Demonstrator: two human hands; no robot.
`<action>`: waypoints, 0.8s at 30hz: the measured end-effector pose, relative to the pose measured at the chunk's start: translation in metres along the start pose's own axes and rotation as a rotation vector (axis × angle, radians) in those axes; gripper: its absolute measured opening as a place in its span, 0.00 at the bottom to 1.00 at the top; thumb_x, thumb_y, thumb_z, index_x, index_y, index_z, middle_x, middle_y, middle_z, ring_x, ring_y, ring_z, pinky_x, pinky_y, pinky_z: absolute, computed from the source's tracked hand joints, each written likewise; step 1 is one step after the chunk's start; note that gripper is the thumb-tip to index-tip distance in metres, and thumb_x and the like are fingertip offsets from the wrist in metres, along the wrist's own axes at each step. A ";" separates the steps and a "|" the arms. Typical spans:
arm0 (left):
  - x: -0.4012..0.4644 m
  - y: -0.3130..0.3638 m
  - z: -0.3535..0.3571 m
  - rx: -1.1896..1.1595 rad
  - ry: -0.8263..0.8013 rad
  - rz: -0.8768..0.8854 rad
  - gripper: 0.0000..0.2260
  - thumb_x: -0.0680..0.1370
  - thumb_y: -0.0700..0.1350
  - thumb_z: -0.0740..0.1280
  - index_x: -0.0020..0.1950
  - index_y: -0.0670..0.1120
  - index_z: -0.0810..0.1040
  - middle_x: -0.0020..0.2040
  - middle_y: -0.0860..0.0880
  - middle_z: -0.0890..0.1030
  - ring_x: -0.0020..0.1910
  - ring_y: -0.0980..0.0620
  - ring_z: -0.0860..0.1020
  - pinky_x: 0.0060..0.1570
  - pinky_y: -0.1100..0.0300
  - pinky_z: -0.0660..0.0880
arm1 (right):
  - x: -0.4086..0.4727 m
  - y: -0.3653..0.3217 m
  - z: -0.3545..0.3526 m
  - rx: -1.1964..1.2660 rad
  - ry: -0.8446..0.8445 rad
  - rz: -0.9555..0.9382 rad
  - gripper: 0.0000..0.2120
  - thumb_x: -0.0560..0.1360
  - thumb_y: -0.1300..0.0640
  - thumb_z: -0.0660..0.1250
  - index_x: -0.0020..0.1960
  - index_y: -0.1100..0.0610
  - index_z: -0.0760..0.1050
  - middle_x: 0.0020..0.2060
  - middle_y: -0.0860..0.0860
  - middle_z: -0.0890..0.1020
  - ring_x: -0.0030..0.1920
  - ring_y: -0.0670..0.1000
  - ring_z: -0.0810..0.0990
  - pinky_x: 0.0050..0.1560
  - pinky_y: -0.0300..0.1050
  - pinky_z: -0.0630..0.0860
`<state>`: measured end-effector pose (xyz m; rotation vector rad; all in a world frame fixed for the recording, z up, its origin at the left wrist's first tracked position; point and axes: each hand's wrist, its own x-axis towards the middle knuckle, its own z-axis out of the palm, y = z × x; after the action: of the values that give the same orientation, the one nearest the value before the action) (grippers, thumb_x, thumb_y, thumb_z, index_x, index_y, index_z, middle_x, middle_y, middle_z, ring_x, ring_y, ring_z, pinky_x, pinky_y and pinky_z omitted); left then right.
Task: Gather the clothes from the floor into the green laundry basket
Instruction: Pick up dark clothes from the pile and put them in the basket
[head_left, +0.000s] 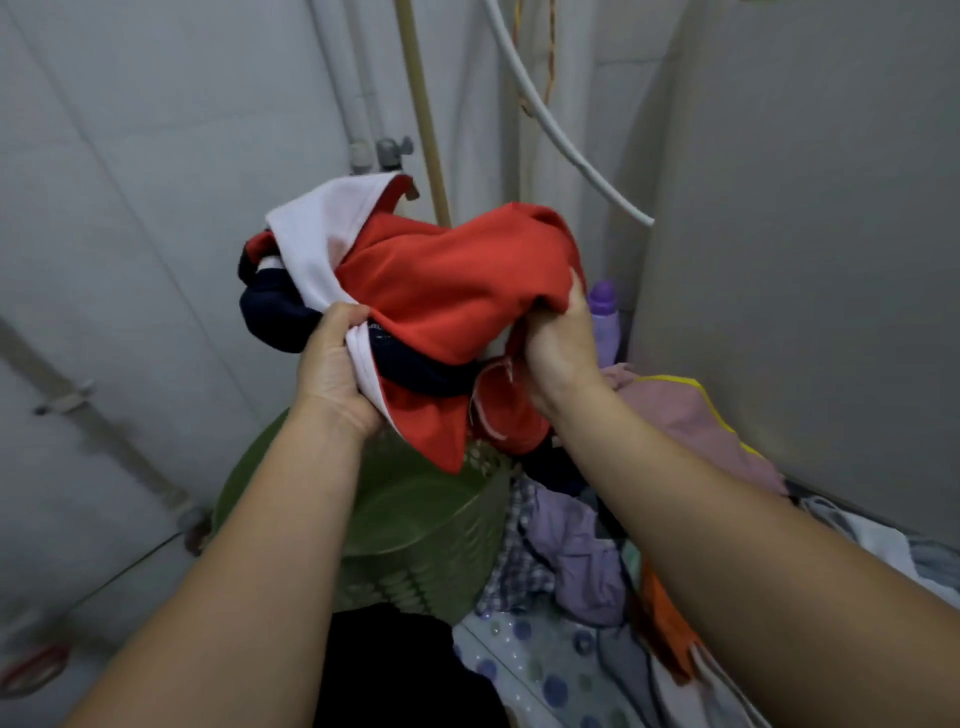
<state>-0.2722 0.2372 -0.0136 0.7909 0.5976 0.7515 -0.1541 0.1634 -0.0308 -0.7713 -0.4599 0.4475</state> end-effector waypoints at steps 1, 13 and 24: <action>0.001 0.003 -0.010 0.014 0.049 -0.002 0.16 0.79 0.45 0.56 0.62 0.43 0.76 0.49 0.44 0.84 0.51 0.45 0.80 0.52 0.51 0.75 | 0.000 0.010 0.003 -0.063 -0.037 0.014 0.10 0.74 0.60 0.62 0.54 0.51 0.73 0.45 0.49 0.79 0.45 0.46 0.78 0.51 0.39 0.77; 0.005 -0.037 -0.051 0.440 0.377 -0.284 0.20 0.78 0.48 0.63 0.68 0.40 0.73 0.49 0.40 0.81 0.37 0.48 0.83 0.34 0.56 0.76 | 0.003 0.043 -0.097 -1.334 -0.398 0.476 0.33 0.69 0.66 0.71 0.71 0.58 0.64 0.62 0.56 0.75 0.56 0.53 0.75 0.54 0.40 0.71; 0.025 -0.088 -0.036 0.636 0.200 -0.289 0.17 0.80 0.37 0.62 0.69 0.39 0.70 0.56 0.43 0.82 0.47 0.53 0.79 0.39 0.66 0.72 | 0.001 0.070 -0.144 -1.431 -0.438 0.553 0.36 0.69 0.64 0.72 0.73 0.57 0.61 0.68 0.56 0.72 0.64 0.56 0.74 0.64 0.47 0.72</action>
<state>-0.2504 0.2292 -0.1094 1.1850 1.1355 0.3681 -0.0895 0.1290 -0.1734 -2.2368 -0.9984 0.8006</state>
